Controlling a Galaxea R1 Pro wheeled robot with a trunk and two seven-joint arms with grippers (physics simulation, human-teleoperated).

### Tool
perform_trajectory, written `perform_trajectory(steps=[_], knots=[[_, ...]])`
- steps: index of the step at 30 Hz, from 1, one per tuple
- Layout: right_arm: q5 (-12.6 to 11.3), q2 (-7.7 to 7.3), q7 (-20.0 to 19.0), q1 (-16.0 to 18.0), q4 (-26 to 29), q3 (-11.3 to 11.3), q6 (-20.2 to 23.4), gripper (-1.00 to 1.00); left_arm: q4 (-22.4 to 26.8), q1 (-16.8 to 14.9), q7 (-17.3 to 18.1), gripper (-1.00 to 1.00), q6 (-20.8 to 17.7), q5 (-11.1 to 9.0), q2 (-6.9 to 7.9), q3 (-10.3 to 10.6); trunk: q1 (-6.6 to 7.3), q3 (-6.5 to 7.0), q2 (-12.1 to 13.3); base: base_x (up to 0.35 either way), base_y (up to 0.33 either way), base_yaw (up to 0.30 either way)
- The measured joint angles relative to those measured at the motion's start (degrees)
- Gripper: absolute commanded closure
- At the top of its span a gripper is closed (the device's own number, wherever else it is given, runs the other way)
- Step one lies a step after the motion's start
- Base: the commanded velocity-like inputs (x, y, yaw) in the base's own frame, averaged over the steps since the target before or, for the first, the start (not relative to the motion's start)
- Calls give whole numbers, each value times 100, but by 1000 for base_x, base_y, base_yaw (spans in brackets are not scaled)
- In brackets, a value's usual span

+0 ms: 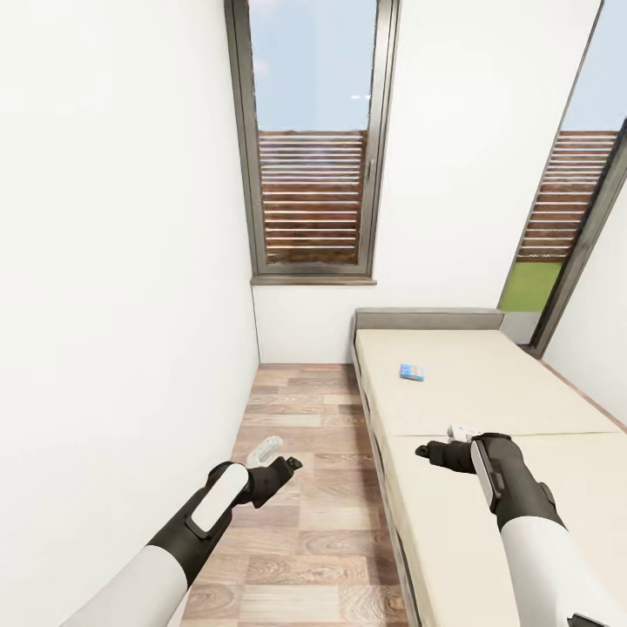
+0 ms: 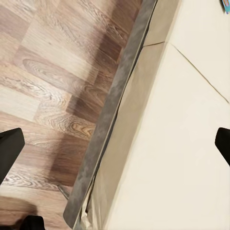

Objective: Put all the toys in the child's room - the three board games (two on the bed and one on the table), the two jigsaw puzzles on the table, and the tennis ball on the table - inside the toy box on the table in the child's room.

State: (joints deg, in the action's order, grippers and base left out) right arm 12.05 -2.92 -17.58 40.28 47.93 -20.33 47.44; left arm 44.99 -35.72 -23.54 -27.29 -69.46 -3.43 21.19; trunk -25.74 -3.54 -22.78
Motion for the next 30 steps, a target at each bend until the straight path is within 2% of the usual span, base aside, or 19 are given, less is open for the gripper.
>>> perform_trajectory(steps=[6, 17, 30], knots=[[0, 0, 0, 0, 0, 0, 0, -100, 0, 0, 0, -100, 1, 3, 0, 3, 1, 0, -1, 60, 28, 0], [0, 0, 0, 0, 0, 1, -1, -100, 0, 0, -4, -100, 2, 8, 6, 2, 1, 0, 0, 170, 102, 0], [0, 0, 1, 0, 0, 0, 0, -100, 0, 0, -1, -100, 2, 4, 7, 4, 0, 0, 0, 36, 21, 0]])
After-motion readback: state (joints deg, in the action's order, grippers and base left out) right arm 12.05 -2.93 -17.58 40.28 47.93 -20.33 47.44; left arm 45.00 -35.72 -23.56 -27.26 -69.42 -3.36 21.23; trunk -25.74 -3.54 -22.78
